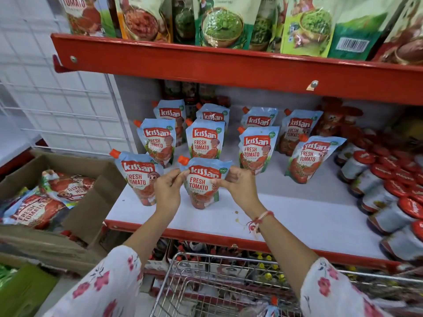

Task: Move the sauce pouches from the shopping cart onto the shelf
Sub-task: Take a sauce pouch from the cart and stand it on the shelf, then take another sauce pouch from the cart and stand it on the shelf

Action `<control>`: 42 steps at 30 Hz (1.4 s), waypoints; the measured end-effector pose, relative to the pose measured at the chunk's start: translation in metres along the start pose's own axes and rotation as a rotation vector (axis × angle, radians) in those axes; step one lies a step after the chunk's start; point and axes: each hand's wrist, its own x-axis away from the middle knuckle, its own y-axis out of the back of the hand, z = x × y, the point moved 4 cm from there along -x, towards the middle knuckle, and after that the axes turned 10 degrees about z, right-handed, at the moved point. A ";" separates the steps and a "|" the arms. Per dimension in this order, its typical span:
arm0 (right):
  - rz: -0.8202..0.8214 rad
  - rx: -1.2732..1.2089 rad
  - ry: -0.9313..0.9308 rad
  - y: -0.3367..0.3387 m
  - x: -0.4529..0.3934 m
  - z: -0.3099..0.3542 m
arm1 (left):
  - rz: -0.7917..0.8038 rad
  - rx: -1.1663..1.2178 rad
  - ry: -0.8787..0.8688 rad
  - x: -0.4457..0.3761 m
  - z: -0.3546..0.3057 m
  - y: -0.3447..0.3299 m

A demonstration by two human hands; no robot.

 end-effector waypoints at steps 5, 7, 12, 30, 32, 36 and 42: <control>0.011 0.021 -0.020 -0.002 -0.002 -0.004 | -0.019 0.022 0.042 -0.002 0.014 0.003; 0.015 0.028 -0.025 -0.004 -0.002 -0.002 | -0.015 0.042 0.045 -0.003 0.020 0.007; 0.014 0.040 -0.017 -0.007 0.002 -0.002 | 0.009 -0.030 0.072 -0.001 0.015 0.008; -0.228 0.426 0.092 -0.003 0.145 -0.021 | -0.100 -0.278 0.052 0.125 0.011 -0.009; -0.170 0.509 0.093 0.000 0.172 -0.038 | 0.015 -0.338 0.037 0.147 0.019 -0.025; 0.035 0.678 -0.049 0.010 0.215 -0.088 | 0.281 -0.359 0.142 0.191 0.055 -0.065; 0.418 0.777 -0.533 0.040 0.246 -0.162 | 0.814 -0.509 0.491 0.238 0.135 -0.117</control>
